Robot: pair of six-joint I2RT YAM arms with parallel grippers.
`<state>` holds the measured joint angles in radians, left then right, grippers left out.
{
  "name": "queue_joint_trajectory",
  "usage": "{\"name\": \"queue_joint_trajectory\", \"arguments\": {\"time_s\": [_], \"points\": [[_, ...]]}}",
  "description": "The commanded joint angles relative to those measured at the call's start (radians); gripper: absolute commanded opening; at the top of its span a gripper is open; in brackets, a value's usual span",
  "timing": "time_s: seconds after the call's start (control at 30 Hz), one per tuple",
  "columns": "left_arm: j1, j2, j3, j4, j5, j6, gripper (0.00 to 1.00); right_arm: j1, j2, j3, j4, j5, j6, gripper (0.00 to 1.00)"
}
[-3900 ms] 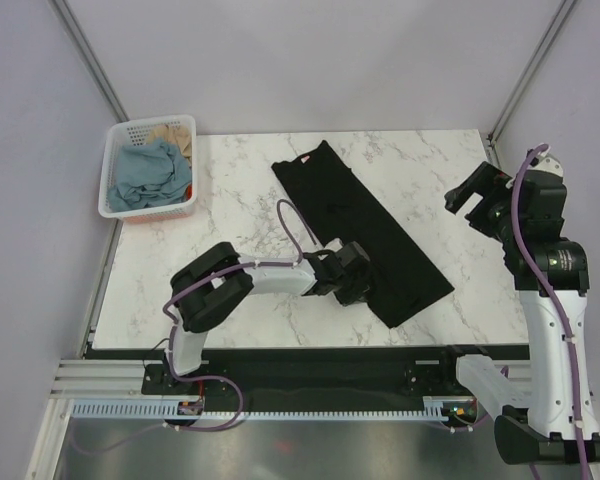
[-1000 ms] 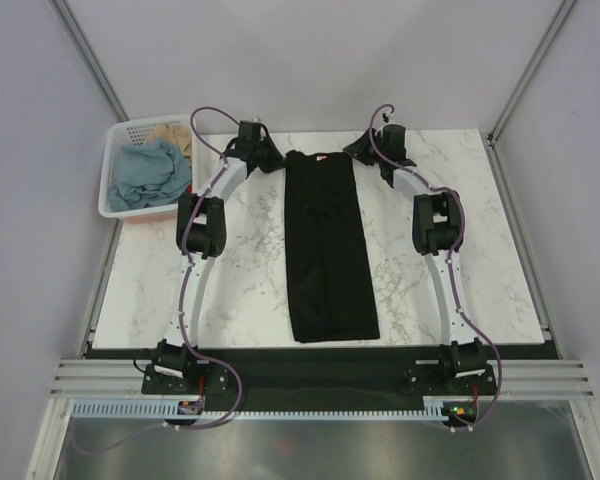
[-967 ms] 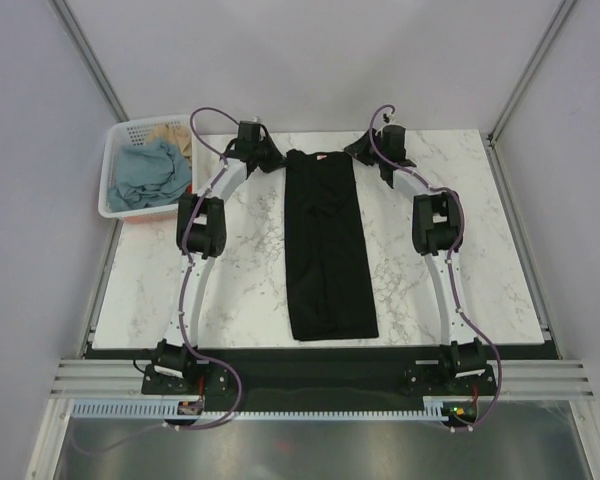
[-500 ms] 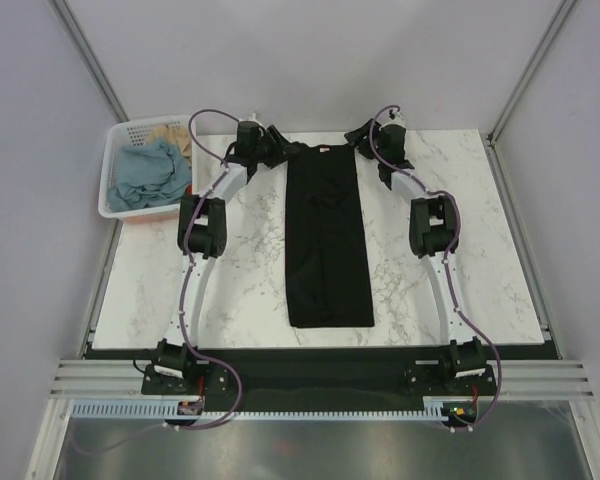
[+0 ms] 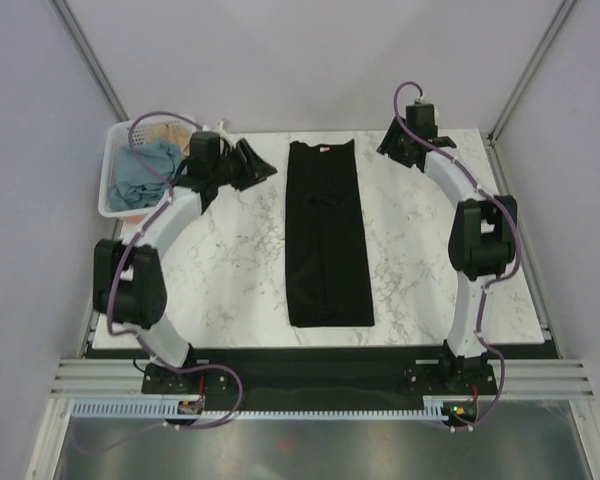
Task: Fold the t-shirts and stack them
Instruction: Fold the tshirt
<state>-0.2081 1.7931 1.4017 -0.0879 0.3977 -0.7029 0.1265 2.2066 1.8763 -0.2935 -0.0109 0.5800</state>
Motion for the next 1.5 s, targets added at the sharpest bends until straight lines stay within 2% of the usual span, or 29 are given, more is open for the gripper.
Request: {"name": "queue_joint_trajectory", "arguments": {"time_s": [0.0,0.07,0.23,0.4,0.53,0.73,1.03,1.47], "points": [[-0.027,-0.167,-0.214,-0.11,0.018,0.056,0.52,0.079,-0.236,-0.136,-0.265,0.084,-0.088,0.6],[-0.062,-0.262,-0.344,-0.116,0.039,0.04,0.53,0.159,-0.356,-0.284,-0.306,0.12,-0.103,0.59],[-0.213,-0.388,-0.58,-0.13,0.079,0.008,0.53,0.382,-0.574,-0.599,-0.311,0.14,-0.075,0.57],[-0.373,-0.481,-0.719,-0.13,0.05,-0.017,0.52,0.577,-0.708,-0.733,-0.312,0.143,0.006,0.61],[-0.416,-0.508,-0.779,-0.13,0.05,-0.017,0.52,0.685,-0.745,-0.825,-0.314,0.206,0.073,0.65],[-0.465,-0.503,-0.805,-0.13,0.05,-0.017,0.52,0.748,-0.765,-0.931,-0.207,0.161,0.129,0.61],[-0.494,-0.422,-0.837,-0.13,0.05,-0.017,0.52,0.808,-0.733,-1.0,-0.046,0.083,0.198,0.59],[-0.51,-0.379,-0.846,-0.13,0.05,-0.017,0.52,0.857,-0.644,-1.022,0.017,0.147,0.236,0.58]]}}
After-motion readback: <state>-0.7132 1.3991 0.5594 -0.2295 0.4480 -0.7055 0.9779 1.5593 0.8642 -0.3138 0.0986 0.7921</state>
